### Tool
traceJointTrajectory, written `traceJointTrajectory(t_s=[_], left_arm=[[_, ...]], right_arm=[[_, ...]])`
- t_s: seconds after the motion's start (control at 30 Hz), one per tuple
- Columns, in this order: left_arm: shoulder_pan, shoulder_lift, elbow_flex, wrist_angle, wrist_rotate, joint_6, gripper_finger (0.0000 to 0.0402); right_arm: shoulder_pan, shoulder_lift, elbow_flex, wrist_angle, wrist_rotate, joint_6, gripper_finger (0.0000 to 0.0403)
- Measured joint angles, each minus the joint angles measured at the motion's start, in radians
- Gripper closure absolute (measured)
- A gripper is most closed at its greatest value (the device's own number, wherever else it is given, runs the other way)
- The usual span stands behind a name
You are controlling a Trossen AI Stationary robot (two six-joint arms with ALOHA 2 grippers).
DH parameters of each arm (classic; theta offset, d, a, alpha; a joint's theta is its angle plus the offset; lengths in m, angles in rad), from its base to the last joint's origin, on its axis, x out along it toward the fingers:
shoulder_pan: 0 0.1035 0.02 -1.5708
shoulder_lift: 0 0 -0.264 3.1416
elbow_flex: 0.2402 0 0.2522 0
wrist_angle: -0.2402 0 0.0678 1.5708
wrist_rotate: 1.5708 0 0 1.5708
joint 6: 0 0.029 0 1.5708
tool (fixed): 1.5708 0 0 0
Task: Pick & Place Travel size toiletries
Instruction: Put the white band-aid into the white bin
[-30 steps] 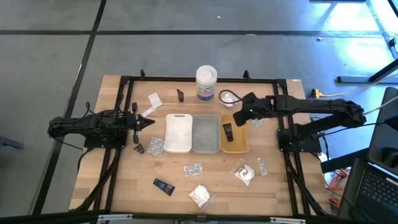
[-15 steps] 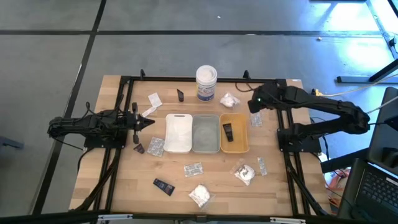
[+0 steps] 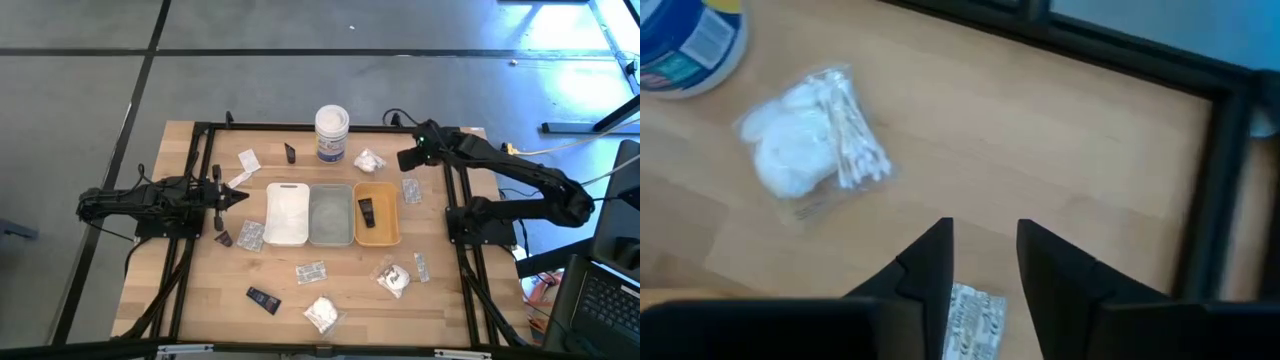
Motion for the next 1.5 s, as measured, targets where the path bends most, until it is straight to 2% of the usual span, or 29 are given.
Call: traceJointTrajectory(t_s=[0.2, 0.33, 0.57, 0.67, 0.97, 1.23, 1.5], left_arm=[[0.0, 0.0, 0.0, 0.0, 0.0, 0.0, 0.0398], [0.0, 0.0, 0.0, 0.0, 0.0, 0.0, 0.0398], [0.0, 0.0, 0.0, 0.0, 0.0, 0.0, 0.0398], [0.0, 0.0, 0.0, 0.0, 0.0, 0.0, 0.0398], [0.0, 0.0, 0.0, 0.0, 0.0, 0.0, 0.0398], [0.0, 0.0, 0.0, 0.0, 0.0, 0.0, 0.0398], [0.0, 0.0, 0.0, 0.0, 0.0, 0.0, 0.0398]], right_arm=[[-0.074, 0.0, -0.051, 0.049, -0.06, -0.063, 0.0291], [-0.105, -0.006, -0.107, 0.058, -0.093, -0.077, 0.0277], [-0.155, -0.071, -0.198, 0.17, -0.177, -0.107, 0.0248], [-0.164, -0.114, -0.22, 0.18, -0.24, -0.116, 0.0237], [-0.137, -0.238, -0.266, 0.154, -0.329, -0.052, 0.022], [-0.078, -0.254, -0.275, 0.114, -0.331, 0.137, 0.024], [0.012, -0.23, -0.276, 0.076, -0.242, 0.211, 0.0256]])
